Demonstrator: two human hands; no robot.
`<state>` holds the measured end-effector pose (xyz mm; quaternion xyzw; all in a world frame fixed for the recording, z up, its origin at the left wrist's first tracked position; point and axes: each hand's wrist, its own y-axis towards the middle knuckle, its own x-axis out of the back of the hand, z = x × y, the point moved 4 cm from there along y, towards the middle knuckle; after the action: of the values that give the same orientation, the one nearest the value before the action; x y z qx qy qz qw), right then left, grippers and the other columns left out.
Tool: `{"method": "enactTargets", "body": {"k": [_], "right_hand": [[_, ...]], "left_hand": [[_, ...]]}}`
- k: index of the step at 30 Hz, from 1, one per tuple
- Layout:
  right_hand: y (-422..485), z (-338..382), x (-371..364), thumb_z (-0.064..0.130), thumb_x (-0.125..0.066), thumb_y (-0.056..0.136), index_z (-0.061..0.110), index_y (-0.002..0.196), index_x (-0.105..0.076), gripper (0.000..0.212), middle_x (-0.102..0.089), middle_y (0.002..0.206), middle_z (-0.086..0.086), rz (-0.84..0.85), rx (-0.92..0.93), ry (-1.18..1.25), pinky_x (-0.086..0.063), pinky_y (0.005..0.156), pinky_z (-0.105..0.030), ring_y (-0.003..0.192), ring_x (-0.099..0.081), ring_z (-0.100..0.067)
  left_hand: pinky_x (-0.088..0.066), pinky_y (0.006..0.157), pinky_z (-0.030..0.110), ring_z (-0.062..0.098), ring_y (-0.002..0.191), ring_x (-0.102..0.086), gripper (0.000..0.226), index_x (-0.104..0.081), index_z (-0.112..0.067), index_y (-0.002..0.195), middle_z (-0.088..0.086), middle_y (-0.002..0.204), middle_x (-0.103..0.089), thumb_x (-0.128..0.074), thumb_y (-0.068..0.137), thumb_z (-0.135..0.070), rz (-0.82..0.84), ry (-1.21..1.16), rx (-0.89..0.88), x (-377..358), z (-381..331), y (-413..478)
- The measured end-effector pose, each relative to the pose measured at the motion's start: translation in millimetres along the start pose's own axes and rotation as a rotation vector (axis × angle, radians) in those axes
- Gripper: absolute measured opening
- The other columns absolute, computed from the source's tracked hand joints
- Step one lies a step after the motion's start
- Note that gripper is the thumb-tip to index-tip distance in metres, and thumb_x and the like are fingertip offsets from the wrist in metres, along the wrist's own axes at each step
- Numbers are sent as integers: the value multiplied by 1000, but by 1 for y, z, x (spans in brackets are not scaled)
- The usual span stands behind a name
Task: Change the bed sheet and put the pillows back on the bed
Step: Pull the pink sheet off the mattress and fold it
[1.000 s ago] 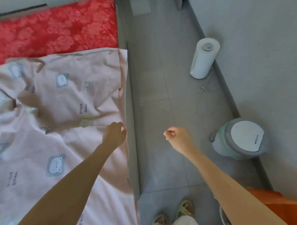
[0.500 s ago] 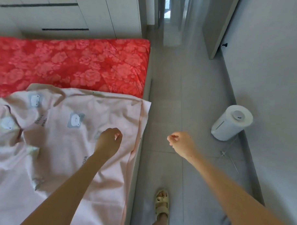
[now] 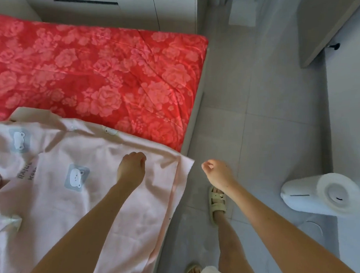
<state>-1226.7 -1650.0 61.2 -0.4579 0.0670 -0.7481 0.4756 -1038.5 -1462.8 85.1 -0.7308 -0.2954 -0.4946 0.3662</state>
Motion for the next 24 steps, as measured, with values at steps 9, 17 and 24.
{"method": "enactTargets", "body": {"k": [9, 17, 24], "right_hand": [[174, -2, -56, 27, -28, 104, 18, 82, -52, 34, -57, 85, 0, 426, -1, -82, -41, 88, -31, 99, -56, -28], [224, -9, -120, 26, -54, 86, 14, 71, -44, 21, -42, 66, 0, 764, -79, -88, -31, 56, -29, 61, -41, -16], [210, -3, -64, 39, -63, 86, 17, 51, -24, 57, -25, 47, 3, 426, 284, -214, -15, 46, -26, 45, -24, -14]], "left_hand": [[-46, 78, 43, 37, 94, -57, 26, -71, -7, 97, 12, 100, -68, -64, 76, 7, 109, 245, -37, -75, 10, 146], [-49, 76, 49, 34, 74, -66, 48, -71, -8, 86, 13, 88, -69, -84, 40, -1, 270, 575, -345, -115, 46, 196], [-36, 87, 53, 32, 90, -59, 15, -75, -21, 75, 3, 91, -64, -84, 63, -20, 362, 698, -503, -79, 46, 224]]}}
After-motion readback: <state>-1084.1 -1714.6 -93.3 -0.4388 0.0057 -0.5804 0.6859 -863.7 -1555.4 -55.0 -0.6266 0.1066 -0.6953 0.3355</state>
